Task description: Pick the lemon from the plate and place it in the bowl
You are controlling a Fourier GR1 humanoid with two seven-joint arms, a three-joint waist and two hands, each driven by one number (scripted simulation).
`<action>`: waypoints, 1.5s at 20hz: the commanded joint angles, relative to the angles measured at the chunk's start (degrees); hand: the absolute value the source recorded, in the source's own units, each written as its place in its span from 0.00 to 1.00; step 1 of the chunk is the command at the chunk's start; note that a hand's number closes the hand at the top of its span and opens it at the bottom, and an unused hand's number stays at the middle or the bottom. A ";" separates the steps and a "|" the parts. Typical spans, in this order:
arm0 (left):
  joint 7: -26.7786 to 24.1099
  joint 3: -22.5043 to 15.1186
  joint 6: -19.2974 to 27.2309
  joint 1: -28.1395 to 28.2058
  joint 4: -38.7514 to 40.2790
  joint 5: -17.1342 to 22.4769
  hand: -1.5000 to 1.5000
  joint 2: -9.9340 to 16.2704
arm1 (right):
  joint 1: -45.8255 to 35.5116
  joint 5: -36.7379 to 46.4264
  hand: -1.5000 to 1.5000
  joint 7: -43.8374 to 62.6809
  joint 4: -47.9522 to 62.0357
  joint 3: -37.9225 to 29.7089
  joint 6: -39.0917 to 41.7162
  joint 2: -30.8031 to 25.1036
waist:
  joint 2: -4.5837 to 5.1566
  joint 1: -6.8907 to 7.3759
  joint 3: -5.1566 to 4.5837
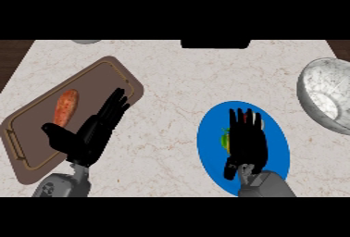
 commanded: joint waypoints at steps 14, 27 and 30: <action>1.09 4.05 -3.83 -1.16 1.56 -3.24 0.50 -3.09 | -0.62 5.75 1.00 -10.28 6.71 -1.18 -5.44 2.76 | 0.26 -0.06 0.21; 0.52 2.68 -3.17 0.40 0.06 -4.37 0.50 -4.60 | 2.22 1.68 1.00 -51.54 -3.44 15.41 -1.87 -19.15 | -0.10 1.03 0.55; 0.66 2.54 -2.86 1.44 0.16 -4.30 0.50 -4.88 | 2.85 0.75 1.00 -61.50 -7.62 15.76 -5.52 -27.14 | -0.57 -0.60 0.70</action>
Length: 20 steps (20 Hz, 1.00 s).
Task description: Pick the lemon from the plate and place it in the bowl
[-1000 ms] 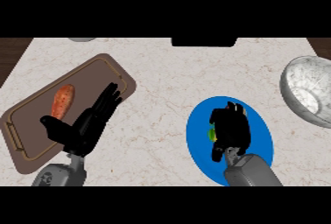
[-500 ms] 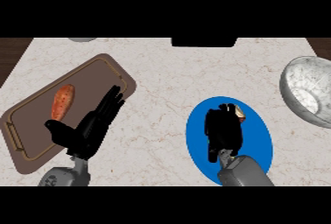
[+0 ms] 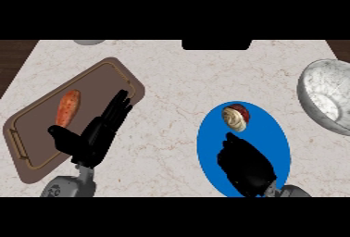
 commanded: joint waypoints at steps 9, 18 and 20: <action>-0.58 2.03 1.85 1.49 0.16 0.38 0.50 -0.26 | 4.84 -15.66 1.00 -37.39 -10.57 -8.55 -12.00 -24.90 | 0.35 -5.54 0.65; -1.19 3.46 2.10 2.50 -0.44 -0.10 0.50 1.24 | 6.70 -38.72 1.00 -58.64 -5.02 -29.10 -14.28 -34.86 | 0.51 -6.95 0.57; -0.96 3.37 1.68 2.66 -1.00 0.55 0.50 1.04 | 7.42 -43.79 1.00 -64.47 -1.17 -33.59 -12.46 -37.68 | 0.40 -6.72 0.50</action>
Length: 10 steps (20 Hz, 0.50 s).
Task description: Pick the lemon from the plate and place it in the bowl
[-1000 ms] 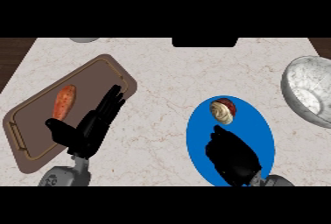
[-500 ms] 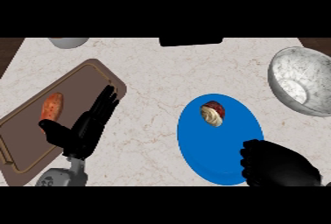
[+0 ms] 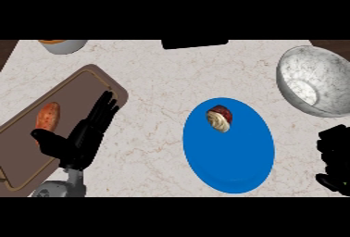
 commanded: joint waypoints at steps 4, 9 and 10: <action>0.07 -1.00 0.03 0.39 -0.92 -0.73 0.50 -0.20 | 1.74 -19.08 1.00 -19.33 12.84 -15.78 6.65 -9.39 | 0.17 1.18 -0.19; 1.21 -1.63 -0.88 -2.41 -0.29 0.15 0.50 -1.02 | 1.63 -26.73 1.00 -26.10 24.84 -21.07 11.98 -14.23 | 0.96 4.46 -0.27; 1.15 -1.10 -0.73 -2.15 -0.66 -0.26 0.50 -0.20 | 2.27 -27.95 1.00 -27.43 26.43 -22.37 12.80 -15.55 | 0.75 4.25 -0.24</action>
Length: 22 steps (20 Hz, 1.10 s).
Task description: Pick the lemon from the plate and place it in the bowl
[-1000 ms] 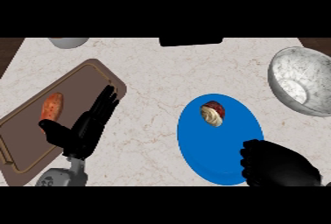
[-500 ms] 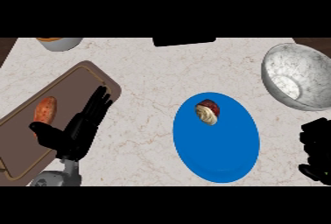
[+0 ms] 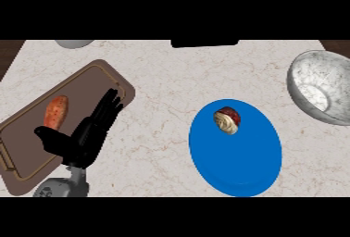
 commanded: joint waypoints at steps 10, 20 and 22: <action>1.62 -2.47 -2.62 -4.19 1.03 -0.06 0.50 -0.86 | -3.98 -7.18 1.00 -16.58 16.45 1.43 9.77 -4.13 | 1.13 6.53 -0.09; 1.89 -2.40 -3.60 -5.78 2.87 -0.03 0.50 -1.54 | -19.43 9.28 1.00 -9.82 21.22 13.71 -4.71 8.50 | 0.88 7.09 -0.24; 1.10 -3.66 -4.35 -4.98 3.56 -0.87 0.50 -1.61 | -23.93 15.56 1.00 -3.20 24.46 17.72 -5.36 9.84 | 1.27 8.54 -0.28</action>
